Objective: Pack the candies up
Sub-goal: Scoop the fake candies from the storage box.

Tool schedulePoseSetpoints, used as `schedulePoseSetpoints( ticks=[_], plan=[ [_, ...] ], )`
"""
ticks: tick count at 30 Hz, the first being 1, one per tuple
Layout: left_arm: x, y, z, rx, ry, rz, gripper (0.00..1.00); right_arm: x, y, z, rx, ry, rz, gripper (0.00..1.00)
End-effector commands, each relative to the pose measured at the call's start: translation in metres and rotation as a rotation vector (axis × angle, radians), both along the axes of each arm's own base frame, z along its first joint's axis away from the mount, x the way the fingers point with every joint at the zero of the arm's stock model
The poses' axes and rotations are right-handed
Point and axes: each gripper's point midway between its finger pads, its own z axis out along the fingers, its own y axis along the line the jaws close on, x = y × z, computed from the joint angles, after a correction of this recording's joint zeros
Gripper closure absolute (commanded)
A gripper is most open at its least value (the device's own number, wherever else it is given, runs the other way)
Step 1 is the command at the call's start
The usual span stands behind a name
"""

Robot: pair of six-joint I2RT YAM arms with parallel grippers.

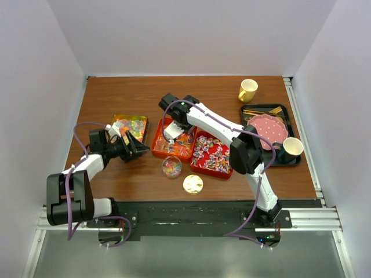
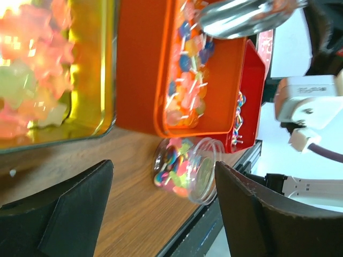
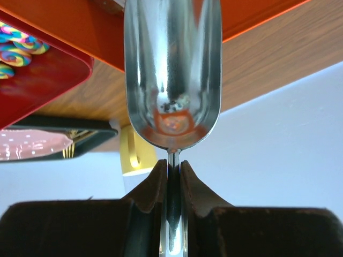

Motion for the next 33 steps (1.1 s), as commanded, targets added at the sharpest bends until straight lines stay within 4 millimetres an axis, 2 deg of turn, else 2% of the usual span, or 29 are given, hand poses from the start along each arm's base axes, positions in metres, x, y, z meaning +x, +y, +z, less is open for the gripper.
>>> schedulePoseSetpoints(
  ticks=[1, 2, 5, 11, 17, 20, 26, 33],
  plan=[
    [0.006, 0.000, 0.001, -0.014, -0.072, 0.005, 0.18, -0.008, -0.009, -0.004, -0.125, -0.042, -0.012, 1.00],
    [0.005, 0.001, -0.001, -0.007, -0.074, 0.011, 0.18, -0.014, -0.004, -0.015, -0.130, -0.028, -0.022, 1.00],
    [-0.001, 0.000, -0.007, -0.005, -0.086, 0.007, 0.18, -0.026, 0.005, -0.025, -0.123, 0.010, -0.042, 1.00],
    [-0.012, -0.021, -0.004, -0.054, -0.173, -0.050, 0.18, -0.045, 0.018, -0.045, -0.096, 0.071, -0.040, 1.00],
    [-0.013, -0.024, -0.010, -0.045, -0.181, -0.060, 0.19, -0.051, 0.020, -0.050, -0.081, 0.080, -0.058, 1.00],
    [-0.015, -0.024, -0.012, -0.039, -0.171, -0.069, 0.21, -0.047, 0.019, -0.044, -0.066, 0.052, -0.079, 1.00],
    [-0.014, -0.024, -0.015, -0.035, -0.163, -0.068, 0.21, -0.039, 0.016, -0.011, -0.031, 0.003, -0.081, 1.00],
    [-0.014, -0.023, -0.012, -0.035, -0.169, -0.065, 0.21, -0.034, 0.010, 0.011, -0.047, -0.034, -0.082, 1.00]
  ],
)
